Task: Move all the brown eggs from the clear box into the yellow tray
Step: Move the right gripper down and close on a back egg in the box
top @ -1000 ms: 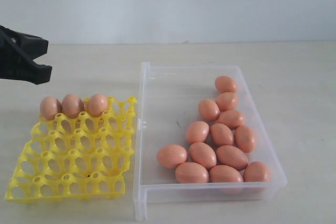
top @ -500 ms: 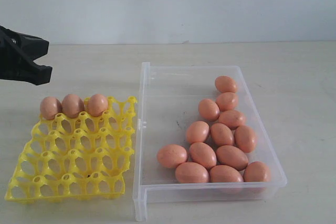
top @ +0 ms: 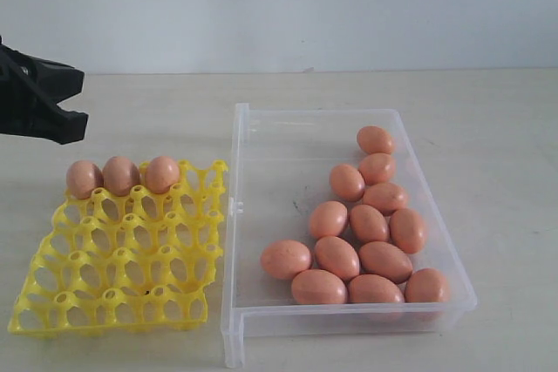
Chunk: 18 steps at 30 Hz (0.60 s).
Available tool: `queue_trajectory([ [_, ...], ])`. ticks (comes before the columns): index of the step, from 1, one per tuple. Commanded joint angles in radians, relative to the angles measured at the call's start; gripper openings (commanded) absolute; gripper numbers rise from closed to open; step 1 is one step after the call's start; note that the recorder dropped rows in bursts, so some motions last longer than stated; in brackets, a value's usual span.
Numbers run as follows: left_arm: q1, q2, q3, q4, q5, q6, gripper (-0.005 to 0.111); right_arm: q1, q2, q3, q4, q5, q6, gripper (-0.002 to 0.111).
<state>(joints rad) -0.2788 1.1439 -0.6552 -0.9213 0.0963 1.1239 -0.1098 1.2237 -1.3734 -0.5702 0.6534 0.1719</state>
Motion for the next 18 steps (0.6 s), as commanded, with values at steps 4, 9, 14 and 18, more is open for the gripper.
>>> queue_trajectory([
  [4, 0.000, -0.008, 0.005, -0.005, 0.033, -0.009, 0.004, 0.049, 0.232, 0.005, 1.183, 0.351, -0.771, 0.000],
  [9, 0.000, -0.008, 0.005, -0.007, 0.055, -0.009, 0.004, 0.243, 0.408, 0.005, 1.065, 0.286, -0.773, 0.000],
  [14, 0.000, -0.008, 0.005, -0.007, 0.055, -0.009, 0.004, 0.395, 0.521, 0.005, 0.997, 0.081, -0.777, 0.002],
  [18, 0.000, -0.008, 0.005, -0.018, 0.054, -0.009, 0.004, 0.442, 0.619, -0.027, 0.999, 0.073, -0.709, 0.022],
])
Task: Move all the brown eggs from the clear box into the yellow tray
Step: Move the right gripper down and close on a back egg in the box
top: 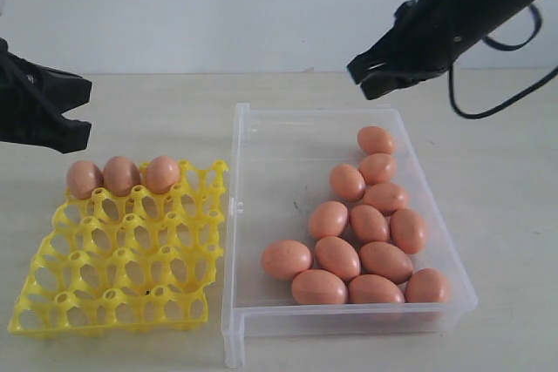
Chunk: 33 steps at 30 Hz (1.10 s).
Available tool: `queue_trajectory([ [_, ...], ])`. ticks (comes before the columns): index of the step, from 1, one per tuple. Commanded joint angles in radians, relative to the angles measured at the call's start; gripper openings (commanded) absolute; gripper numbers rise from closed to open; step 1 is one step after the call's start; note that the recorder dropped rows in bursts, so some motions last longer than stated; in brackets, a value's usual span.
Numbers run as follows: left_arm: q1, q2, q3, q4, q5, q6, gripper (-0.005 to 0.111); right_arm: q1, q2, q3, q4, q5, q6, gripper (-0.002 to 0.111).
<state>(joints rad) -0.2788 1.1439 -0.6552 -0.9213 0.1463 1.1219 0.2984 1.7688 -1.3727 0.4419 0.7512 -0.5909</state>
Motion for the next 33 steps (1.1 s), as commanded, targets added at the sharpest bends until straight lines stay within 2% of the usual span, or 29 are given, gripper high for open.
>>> queue_trajectory([
  [1, 0.000, -0.008, 0.005, -0.018, 0.004, -0.007, 0.004, 0.036, 0.097, -0.043, -0.013, -0.006, 0.087, 0.028],
  [3, 0.000, -0.008, 0.005, -0.018, 0.004, -0.007, 0.004, 0.039, 0.154, -0.078, -0.013, 0.058, 0.151, 0.042],
  [5, 0.000, -0.008, 0.005, -0.018, 0.010, -0.007, 0.004, 0.039, 0.202, -0.108, -0.013, 0.126, 0.187, 0.049],
  [12, 0.000, -0.008, 0.005, -0.018, 0.020, -0.007, 0.004, 0.051, 0.269, -0.120, -0.070, 0.115, 0.103, 0.048],
  [20, 0.000, -0.008, 0.005, -0.018, 0.025, -0.007, 0.004, 0.137, 0.289, -0.120, -0.129, 0.009, 0.035, 0.048],
  [22, 0.000, -0.008, 0.005, -0.018, 0.030, -0.007, 0.004, 0.158, 0.298, -0.120, -0.209, -0.022, 0.080, 0.048],
  [26, 0.000, -0.008, 0.005, -0.018, 0.037, -0.007, 0.004, 0.178, 0.305, -0.120, -0.394, -0.035, 0.302, 0.048],
  [28, 0.000, -0.008, 0.005, -0.018, 0.037, -0.007, 0.004, 0.178, 0.305, -0.120, -0.416, -0.022, 0.361, 0.048],
  [33, 0.000, -0.008, 0.005, -0.018, 0.037, -0.007, 0.004, 0.178, 0.326, -0.120, -0.391, -0.007, 0.369, 0.048],
])
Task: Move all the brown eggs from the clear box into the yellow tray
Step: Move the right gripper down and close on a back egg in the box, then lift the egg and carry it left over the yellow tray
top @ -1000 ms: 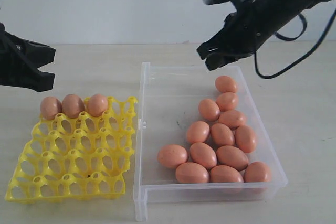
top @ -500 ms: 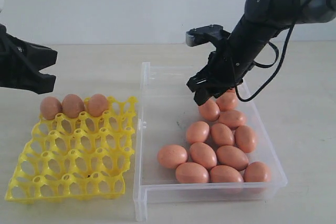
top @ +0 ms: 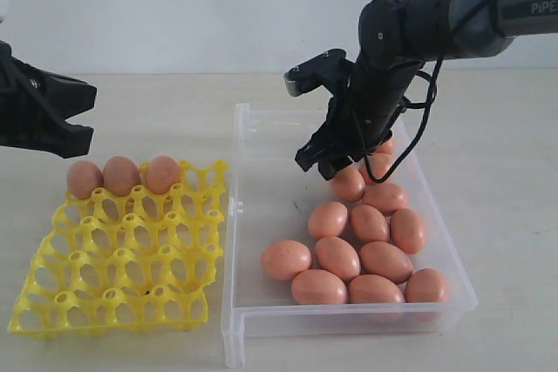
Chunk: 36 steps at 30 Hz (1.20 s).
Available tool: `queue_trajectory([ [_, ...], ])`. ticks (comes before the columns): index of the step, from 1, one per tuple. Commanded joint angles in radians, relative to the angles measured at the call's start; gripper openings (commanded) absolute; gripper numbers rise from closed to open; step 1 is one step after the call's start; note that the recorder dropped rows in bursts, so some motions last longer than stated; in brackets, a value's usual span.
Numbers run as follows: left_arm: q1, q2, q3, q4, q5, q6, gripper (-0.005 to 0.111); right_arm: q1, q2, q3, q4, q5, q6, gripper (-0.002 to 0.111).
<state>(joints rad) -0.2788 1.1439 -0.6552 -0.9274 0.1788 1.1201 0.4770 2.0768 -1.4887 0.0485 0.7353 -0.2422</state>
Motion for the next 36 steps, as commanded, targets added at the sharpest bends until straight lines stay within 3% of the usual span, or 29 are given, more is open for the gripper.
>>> queue_trajectory([
  [1, 0.000, -0.008, 0.005, -0.012, 0.005, -0.005, 0.004, -0.001, 0.028, -0.004, 0.013, 0.014, 0.020, 0.048],
  [12, 0.000, -0.008, 0.005, -0.012, 0.009, -0.005, 0.004, -0.001, 0.074, -0.004, 0.037, 0.026, 0.020, 0.046],
  [14, 0.000, -0.008, 0.005, -0.012, 0.011, -0.005, 0.004, -0.001, 0.074, -0.004, 0.047, 0.010, 0.025, 0.030],
  [16, 0.000, -0.008, 0.005, -0.012, 0.011, -0.005, 0.004, -0.001, 0.074, -0.011, 0.049, 0.008, 0.021, 0.001],
  [18, 0.000, -0.008, 0.005, -0.012, 0.011, -0.005, 0.004, -0.001, 0.061, -0.013, 0.036, -0.030, 0.017, 0.000],
  [22, 0.000, -0.008, 0.005, -0.007, 0.011, -0.005, 0.004, -0.001, -0.026, 0.013, 0.073, -0.211, 0.030, 0.000],
  [24, 0.000, -0.008, 0.005, -0.007, 0.009, -0.005, 0.004, 0.010, -0.100, 0.077, 0.170, -0.386, -0.020, 0.000],
  [27, 0.000, -0.008, 0.005, -0.007, 0.000, -0.003, 0.004, 0.074, -0.161, 0.186, 0.292, -0.643, -0.164, 0.000],
  [30, 0.000, -0.008, 0.005, -0.005, -0.038, -0.005, 0.004, 0.135, -0.135, 0.209, 0.294, -0.770, -0.179, 0.000],
  [33, 0.002, -0.010, 0.034, -0.008, -0.192, -0.059, 0.004, 0.202, -0.092, 0.209, 0.280, -0.903, -0.159, 0.000],
  [36, 0.002, -0.010, 0.119, -0.053, -0.391, -0.059, 0.004, 0.230, -0.076, 0.209, 0.069, -1.016, 0.059, 0.000],
])
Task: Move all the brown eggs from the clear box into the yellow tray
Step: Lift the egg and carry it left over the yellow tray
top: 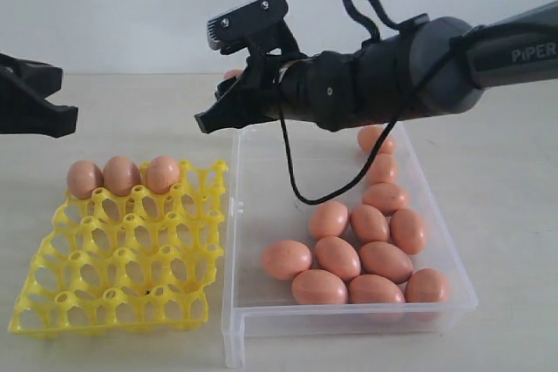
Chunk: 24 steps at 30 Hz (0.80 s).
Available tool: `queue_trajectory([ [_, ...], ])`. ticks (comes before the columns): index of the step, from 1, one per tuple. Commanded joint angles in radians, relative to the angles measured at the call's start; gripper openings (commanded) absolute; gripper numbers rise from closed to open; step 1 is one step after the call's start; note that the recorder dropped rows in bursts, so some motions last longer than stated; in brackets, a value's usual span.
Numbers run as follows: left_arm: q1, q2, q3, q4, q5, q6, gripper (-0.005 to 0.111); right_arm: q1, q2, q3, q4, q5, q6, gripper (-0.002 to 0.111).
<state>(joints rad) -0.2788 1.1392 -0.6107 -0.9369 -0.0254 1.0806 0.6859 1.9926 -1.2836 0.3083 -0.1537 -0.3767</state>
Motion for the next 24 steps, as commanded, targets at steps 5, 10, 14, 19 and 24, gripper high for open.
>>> queue_trajectory([
  [5, 0.002, -0.005, 0.138, -0.044, -0.299, -0.019, 0.004, 0.021, 0.068, 0.003, -0.772, -0.459, 0.813, 0.000],
  [10, 0.002, -0.005, 0.149, -0.044, -0.308, -0.019, 0.004, 0.016, 0.112, 0.003, -0.889, -0.580, 0.808, 0.000],
  [14, 0.002, -0.005, 0.150, -0.044, -0.311, -0.019, 0.004, -0.031, 0.113, 0.003, -1.077, -0.547, 0.884, 0.000],
  [19, 0.002, -0.005, 0.150, -0.044, -0.315, -0.019, 0.004, -0.130, 0.132, 0.003, -1.205, -0.638, 1.113, 0.000],
  [24, 0.002, -0.005, 0.150, -0.044, -0.326, -0.019, 0.004, -0.190, 0.225, 0.003, -1.231, -0.879, 1.191, 0.000],
])
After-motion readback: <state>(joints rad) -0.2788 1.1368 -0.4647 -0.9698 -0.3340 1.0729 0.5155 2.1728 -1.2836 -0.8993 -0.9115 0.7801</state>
